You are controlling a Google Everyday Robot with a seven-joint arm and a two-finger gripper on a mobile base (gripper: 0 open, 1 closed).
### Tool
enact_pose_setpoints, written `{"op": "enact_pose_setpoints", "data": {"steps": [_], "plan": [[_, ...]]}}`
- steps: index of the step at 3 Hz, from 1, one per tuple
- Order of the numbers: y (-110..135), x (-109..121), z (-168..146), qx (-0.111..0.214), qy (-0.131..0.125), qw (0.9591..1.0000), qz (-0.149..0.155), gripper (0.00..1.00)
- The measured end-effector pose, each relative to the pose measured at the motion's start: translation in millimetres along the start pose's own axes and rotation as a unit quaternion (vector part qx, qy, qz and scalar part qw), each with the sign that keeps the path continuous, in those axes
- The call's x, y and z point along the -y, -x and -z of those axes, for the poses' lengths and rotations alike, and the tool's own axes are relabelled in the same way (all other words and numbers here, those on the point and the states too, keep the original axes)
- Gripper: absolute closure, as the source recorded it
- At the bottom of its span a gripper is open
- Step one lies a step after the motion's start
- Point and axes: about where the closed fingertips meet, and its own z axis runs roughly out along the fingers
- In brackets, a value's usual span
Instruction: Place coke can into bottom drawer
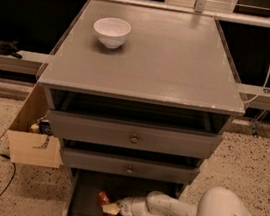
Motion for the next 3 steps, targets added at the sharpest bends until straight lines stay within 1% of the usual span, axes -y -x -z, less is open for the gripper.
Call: {"op": "enact_pose_setpoints", "data": {"steps": [1,2,3], "plan": [[-27.7,-6.7,-5.3,-0.026,-0.004,0.9996,0.001,1.00],[-27.7,-6.7,-5.3,-0.026,-0.004,0.9996,0.001,1.00],[-27.8,-6.7,-5.3,-0.026,-0.004,0.9996,0.001,0.74]]}}
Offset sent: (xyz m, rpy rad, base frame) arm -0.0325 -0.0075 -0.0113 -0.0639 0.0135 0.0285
